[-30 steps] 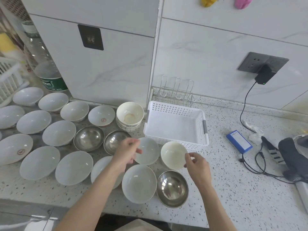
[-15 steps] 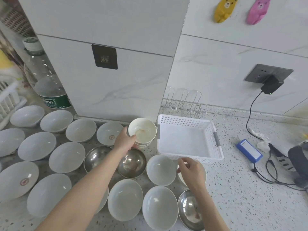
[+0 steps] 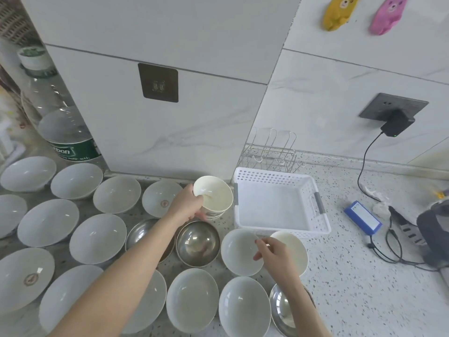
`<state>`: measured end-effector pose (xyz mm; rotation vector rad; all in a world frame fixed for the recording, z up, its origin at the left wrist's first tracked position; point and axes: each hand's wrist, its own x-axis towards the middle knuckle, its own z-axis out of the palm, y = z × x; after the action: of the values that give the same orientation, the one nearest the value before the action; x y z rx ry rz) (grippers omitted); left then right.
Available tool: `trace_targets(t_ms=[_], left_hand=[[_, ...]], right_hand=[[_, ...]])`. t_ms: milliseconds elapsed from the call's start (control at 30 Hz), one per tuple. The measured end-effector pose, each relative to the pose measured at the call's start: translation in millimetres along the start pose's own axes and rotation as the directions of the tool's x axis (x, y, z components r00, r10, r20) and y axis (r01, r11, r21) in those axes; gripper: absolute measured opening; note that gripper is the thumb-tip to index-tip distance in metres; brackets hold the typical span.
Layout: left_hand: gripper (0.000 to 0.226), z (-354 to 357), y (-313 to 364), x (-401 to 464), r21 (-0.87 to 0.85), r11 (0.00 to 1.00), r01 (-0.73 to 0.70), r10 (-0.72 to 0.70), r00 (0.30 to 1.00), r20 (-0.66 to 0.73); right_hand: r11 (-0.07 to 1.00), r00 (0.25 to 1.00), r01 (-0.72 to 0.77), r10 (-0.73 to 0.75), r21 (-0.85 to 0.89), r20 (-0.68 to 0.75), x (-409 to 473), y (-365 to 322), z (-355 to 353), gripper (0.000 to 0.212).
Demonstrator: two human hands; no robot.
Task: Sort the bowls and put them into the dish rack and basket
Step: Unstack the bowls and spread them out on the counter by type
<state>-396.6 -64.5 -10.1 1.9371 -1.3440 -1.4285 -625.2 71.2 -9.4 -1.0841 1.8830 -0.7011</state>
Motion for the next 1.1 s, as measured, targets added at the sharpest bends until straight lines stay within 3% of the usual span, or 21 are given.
trace_targets(t_ms=[67,300,400,567,667,867,1100], left_hand=[[0.068,-2,3,0,-0.003,1.000,-0.023,0.023,1.000,0.012],[0.054,-23,7,-15,-0.327,0.945,-0.005,0.055,0.988,0.145],[0.044,-40,0,-26,-0.560,0.826,0.064,0.075,0.972,0.221],[0.025,-63,-24,-36,-0.816,0.552,0.174,0.009,0.977,0.214],[0.015,-75,-37,-41,-0.857,0.482,0.181,-0.043,0.982,0.183],[0.015,-92,-63,-50,-0.882,0.434,0.182,-0.100,0.983,0.154],[0.022,-99,-81,-64,-0.866,0.468,0.177,-0.124,0.983,0.134]], right_hand=[[1.000,1.000,0.018,-0.018,0.018,-0.024,0,-5,3,0.016],[0.998,1.000,0.014,-0.012,0.062,-0.029,9,-28,16,0.017],[0.999,1.000,-0.002,0.002,0.036,0.021,19,-43,29,0.015],[0.996,0.991,-0.088,0.089,-0.011,0.105,41,-69,60,0.023],[0.991,0.990,-0.087,0.096,-0.098,0.099,56,-81,77,0.020],[0.935,0.995,-0.097,0.104,-0.342,0.003,77,-85,101,0.037],[0.931,0.989,-0.141,0.145,-0.336,-0.014,85,-90,104,0.044]])
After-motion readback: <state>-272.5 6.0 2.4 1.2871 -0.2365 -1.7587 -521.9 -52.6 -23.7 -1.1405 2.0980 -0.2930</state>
